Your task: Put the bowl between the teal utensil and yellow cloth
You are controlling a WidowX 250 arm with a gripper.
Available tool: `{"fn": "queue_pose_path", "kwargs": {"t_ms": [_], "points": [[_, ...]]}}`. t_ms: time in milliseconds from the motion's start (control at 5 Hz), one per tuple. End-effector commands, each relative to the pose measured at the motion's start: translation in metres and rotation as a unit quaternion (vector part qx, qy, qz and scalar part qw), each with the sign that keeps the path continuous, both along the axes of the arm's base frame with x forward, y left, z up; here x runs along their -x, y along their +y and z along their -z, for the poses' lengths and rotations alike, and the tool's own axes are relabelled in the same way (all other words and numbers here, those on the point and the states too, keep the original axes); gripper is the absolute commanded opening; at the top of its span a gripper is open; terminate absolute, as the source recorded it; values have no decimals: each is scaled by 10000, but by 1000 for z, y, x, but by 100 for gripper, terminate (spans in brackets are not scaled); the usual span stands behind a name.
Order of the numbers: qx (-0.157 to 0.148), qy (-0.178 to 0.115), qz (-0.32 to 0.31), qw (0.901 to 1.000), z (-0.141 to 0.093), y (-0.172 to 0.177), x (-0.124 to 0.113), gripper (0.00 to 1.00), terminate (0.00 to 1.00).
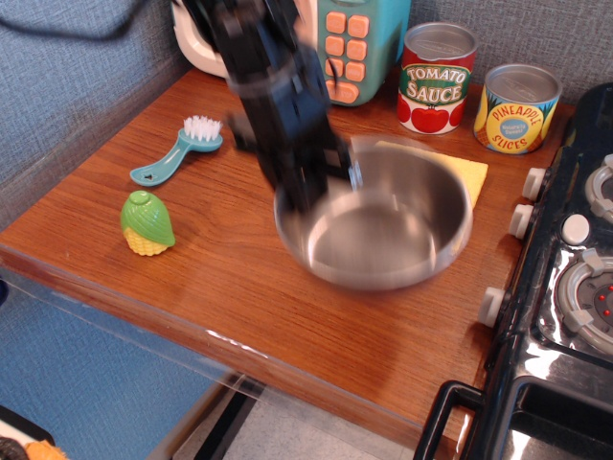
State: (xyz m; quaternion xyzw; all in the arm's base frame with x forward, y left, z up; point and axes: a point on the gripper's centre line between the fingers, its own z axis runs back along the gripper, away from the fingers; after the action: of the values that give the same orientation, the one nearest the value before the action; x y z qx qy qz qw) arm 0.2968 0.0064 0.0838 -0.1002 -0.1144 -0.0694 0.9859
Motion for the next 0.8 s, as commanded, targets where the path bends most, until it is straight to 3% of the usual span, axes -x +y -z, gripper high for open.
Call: {"fn": "queue_pose_path", "kwargs": {"t_ms": [0, 200, 600], "points": [[-165, -99, -1022, 9946, -10, 98, -55, 0, 0], [-247, 17, -1302, 9912, 0, 131, -63, 0, 0], [-279, 254, -1323, 9905, 22, 140, -66, 0, 0]]}}
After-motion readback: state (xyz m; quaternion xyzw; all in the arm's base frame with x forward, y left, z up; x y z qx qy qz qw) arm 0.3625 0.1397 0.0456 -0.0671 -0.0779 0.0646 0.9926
